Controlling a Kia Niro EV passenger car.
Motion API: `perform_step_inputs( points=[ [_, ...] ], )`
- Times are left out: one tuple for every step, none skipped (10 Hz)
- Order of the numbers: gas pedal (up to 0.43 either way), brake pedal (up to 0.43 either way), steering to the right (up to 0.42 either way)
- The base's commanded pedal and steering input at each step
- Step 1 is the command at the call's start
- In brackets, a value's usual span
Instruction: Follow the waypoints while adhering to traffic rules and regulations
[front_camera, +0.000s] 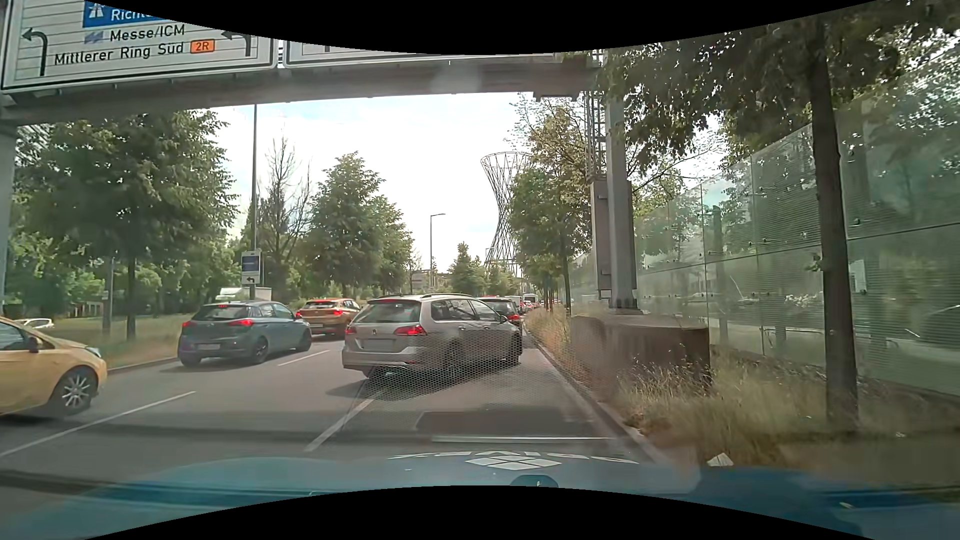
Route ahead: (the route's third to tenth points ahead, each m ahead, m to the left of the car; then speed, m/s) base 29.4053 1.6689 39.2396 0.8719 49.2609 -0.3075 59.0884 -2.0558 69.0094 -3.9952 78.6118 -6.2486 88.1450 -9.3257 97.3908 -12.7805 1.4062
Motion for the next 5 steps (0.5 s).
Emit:
perform_step_inputs(
  points=[
    [0.0,0.018,0.008],
    [0.0,0.043,0.008],
    [0.0,0.061,0.008],
    [0.0,0.073,0.008],
    [0.0,0.085,0.008]
  ],
)
